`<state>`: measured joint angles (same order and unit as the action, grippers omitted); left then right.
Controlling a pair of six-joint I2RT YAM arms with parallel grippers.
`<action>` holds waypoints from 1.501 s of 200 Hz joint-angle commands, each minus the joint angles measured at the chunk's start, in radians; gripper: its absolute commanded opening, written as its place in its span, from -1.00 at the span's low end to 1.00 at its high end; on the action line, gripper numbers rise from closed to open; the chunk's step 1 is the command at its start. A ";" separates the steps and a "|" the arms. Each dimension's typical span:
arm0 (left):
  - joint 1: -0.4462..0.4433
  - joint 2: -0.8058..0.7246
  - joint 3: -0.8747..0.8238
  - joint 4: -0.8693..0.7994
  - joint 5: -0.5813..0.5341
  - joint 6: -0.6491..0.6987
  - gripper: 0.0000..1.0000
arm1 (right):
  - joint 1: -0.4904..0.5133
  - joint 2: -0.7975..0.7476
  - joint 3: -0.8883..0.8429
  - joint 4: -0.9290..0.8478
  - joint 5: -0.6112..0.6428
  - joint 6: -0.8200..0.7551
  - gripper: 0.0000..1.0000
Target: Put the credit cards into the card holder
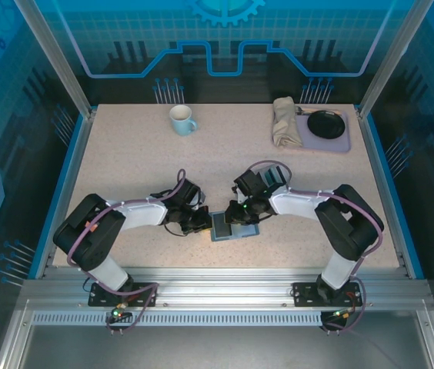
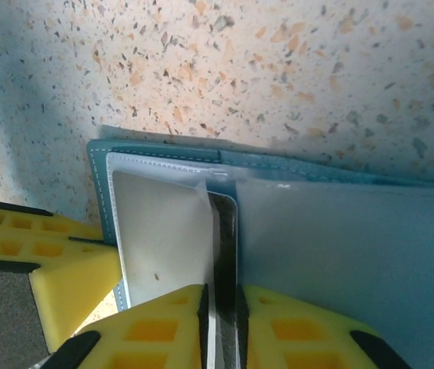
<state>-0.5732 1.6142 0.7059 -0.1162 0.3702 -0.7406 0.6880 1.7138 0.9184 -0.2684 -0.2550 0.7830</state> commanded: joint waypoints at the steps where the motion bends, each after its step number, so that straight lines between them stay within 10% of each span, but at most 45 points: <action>1: -0.004 -0.044 0.008 -0.115 -0.036 0.067 -1.00 | 0.015 -0.089 0.063 -0.174 0.127 -0.065 -0.56; 148: 0.000 -0.091 0.046 -0.212 -0.072 0.100 -0.92 | 0.019 -0.144 0.083 -0.319 0.235 -0.108 -0.59; 196: 0.000 -0.215 0.076 -0.319 -0.153 0.094 -0.26 | -0.124 -0.388 0.208 -0.447 0.404 -0.293 0.16; 251: -0.001 -0.274 0.130 -0.341 -0.159 0.068 0.17 | -0.517 -0.285 0.262 -0.423 0.166 -0.398 0.86; 300: -0.027 -0.239 0.201 -0.304 -0.130 0.034 0.39 | -0.591 -0.022 0.389 -0.417 0.004 -0.412 0.91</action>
<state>-0.5838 1.3560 0.8654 -0.4282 0.2142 -0.6796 0.1108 1.6009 1.2331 -0.6670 -0.1284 0.3977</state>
